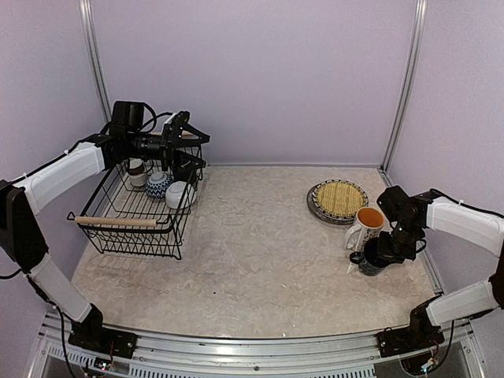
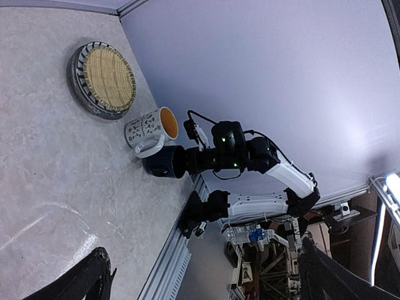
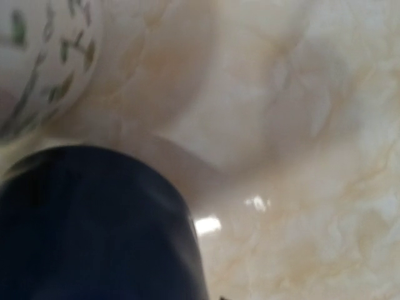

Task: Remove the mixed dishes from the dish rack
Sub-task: Place the cup at the center of the board.

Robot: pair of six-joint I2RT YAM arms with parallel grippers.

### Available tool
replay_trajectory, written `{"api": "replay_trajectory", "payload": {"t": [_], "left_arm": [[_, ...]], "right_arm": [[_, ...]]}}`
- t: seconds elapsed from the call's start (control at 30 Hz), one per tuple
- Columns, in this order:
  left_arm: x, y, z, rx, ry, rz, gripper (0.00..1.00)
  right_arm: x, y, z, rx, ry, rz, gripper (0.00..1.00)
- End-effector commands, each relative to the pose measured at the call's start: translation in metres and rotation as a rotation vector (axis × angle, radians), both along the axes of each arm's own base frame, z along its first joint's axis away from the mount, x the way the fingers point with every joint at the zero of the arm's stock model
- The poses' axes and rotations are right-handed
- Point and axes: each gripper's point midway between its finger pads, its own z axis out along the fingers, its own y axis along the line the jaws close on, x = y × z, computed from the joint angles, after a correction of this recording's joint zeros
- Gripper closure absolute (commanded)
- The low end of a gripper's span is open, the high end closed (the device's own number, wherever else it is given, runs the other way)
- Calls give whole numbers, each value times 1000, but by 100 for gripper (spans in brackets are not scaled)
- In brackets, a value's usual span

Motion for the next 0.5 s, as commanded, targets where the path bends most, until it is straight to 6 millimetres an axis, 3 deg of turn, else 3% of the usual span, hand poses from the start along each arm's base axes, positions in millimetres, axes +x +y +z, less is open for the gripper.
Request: {"api": "replay_trajectory", "payload": {"t": [0.0, 0.33, 0.47], "left_arm": [[-3, 3, 18, 1, -65, 10, 1], [-2, 7, 21, -1, -69, 21, 1], [-3, 8, 24, -3, -77, 22, 1]], "right_arm": [[23, -1, -1, 16, -52, 19, 100], [35, 1, -2, 27, -71, 28, 100], [37, 2, 1, 33, -79, 27, 91]]}}
